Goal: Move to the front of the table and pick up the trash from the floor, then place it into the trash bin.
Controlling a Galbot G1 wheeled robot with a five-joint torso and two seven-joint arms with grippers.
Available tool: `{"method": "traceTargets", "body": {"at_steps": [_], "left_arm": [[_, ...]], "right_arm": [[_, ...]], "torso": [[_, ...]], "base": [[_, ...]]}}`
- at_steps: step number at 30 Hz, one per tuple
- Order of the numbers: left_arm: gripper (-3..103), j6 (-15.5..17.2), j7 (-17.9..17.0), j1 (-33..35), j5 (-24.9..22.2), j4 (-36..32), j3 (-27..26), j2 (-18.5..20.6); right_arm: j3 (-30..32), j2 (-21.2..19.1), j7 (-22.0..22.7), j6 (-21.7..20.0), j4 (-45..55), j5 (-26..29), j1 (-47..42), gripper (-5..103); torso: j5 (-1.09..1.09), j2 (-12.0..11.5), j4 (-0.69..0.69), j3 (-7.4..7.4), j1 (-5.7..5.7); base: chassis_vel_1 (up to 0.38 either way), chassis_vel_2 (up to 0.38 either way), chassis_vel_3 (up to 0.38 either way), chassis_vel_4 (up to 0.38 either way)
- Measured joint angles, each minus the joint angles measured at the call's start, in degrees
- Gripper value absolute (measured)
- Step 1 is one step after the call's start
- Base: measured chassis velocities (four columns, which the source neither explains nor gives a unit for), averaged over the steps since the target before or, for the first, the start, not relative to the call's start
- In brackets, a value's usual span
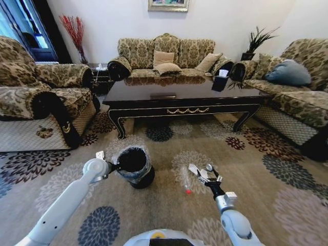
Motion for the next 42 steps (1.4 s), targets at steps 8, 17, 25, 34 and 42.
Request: {"method": "traceTargets", "body": {"at_steps": [8, 17, 25, 34, 42], "left_arm": [[0, 0.0, -0.1, 0.6, 0.1, -0.7, 0.3, -0.2], [0, 0.0, -0.4, 1.0, -0.2, -2.2, 1.5, 0.4], [0, 0.0, -1.1, 3.0, -0.1, -4.8, -0.4, 1.1], [0, 0.0, -1.4, 2.7, -0.1, -5.3, -0.1, 1.9], [0, 0.0, -1.4, 2.2, -0.8, -5.4, 0.3, 1.8]], "right_arm": [[-4.0, 0.2, 2.3, -2.2, -3.4, -0.7, 2.0, 100], [-9.7, -3.2, 4.3, -9.8, -11.5, 8.9, 8.5, 100], [-16.5, -3.7, 5.3, -11.3, -20.3, 10.5, 15.9, 100], [-19.3, -4.0, 5.3, -11.2, -26.3, 10.6, 21.9, 100], [-21.4, -3.2, 3.8, -10.1, -29.7, 7.9, 23.3, 100]], "torso": [[0.02, 0.0, 0.01, -0.02, -0.01], [0.01, 0.0, 0.0, -0.01, 0.0], [0.02, 0.0, 0.0, -0.01, 0.0], [0.0, 0.0, 0.01, -0.01, 0.0], [0.01, 0.0, 0.0, -0.01, -0.01]], "base": [[-0.027, 0.016, 0.022, -0.02], [0.0, 0.0, 0.0, 0.0], [0.0, 0.0, 0.0, 0.0], [0.0, 0.0, 0.0, 0.0], [0.0, 0.0, 0.0, 0.0]]}}
